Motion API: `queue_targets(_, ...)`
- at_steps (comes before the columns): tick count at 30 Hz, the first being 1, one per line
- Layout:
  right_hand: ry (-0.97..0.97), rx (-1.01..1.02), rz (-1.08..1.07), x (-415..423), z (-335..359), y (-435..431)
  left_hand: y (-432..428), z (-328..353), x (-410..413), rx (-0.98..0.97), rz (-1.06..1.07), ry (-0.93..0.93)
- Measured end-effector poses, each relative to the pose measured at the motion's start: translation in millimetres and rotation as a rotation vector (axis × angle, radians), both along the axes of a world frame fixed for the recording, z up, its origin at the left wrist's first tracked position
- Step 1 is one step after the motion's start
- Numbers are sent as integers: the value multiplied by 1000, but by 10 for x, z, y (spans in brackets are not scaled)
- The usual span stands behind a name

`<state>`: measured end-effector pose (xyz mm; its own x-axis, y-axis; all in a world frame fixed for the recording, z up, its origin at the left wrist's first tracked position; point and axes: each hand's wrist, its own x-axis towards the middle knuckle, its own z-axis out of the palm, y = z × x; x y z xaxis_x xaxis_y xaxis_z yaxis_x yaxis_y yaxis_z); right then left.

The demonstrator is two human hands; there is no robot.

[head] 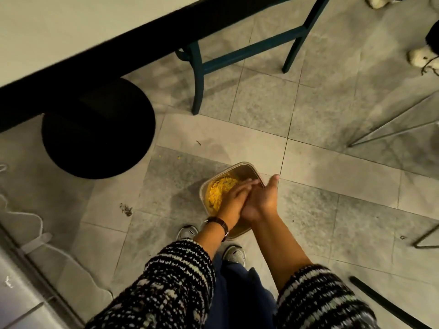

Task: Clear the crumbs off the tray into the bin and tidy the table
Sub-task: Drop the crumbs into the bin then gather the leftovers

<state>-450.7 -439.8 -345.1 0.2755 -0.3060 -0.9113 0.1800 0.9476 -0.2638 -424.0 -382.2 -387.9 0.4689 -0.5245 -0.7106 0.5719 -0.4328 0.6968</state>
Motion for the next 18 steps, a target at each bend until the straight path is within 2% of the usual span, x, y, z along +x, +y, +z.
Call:
queue_targets(1, -47, -16, 56, -32, 52, -52, 94, -134, -23, 47, -142, 19)
queue_targets(3, -130, -80, 119, -72, 315, -137, 255, -299, -48, 263, -400, 34)
queue_targets(4, -157, -145, 151, -84, 442, -151, 354, -218, -55, 379, -477, -26)
queue_targets(5, -125, -208, 221, -64, 607, -138, 410, 10, -2, 447, -439, -9)
queue_targets(7, -36, -329, 381, -35, 937, -41, 438, 453, 6, 423, -283, 26)
queue_targets(9, 25, -407, 497, -44, 1278, 42, 402, 963, 47, 353, -216, 3)
queue_targets(12, 66, -563, 689, -152, 1983, 167, 372, 1791, 188, 165, -111, 97)
queue_targets(15, 18, -616, 749, -272, 2710, 276, 525, 2716, 303, 67, -44, 87)
queue_targets(18, -45, -691, 844, -311, 3431, 381, 756, 3562, 336, 33, -61, -24)
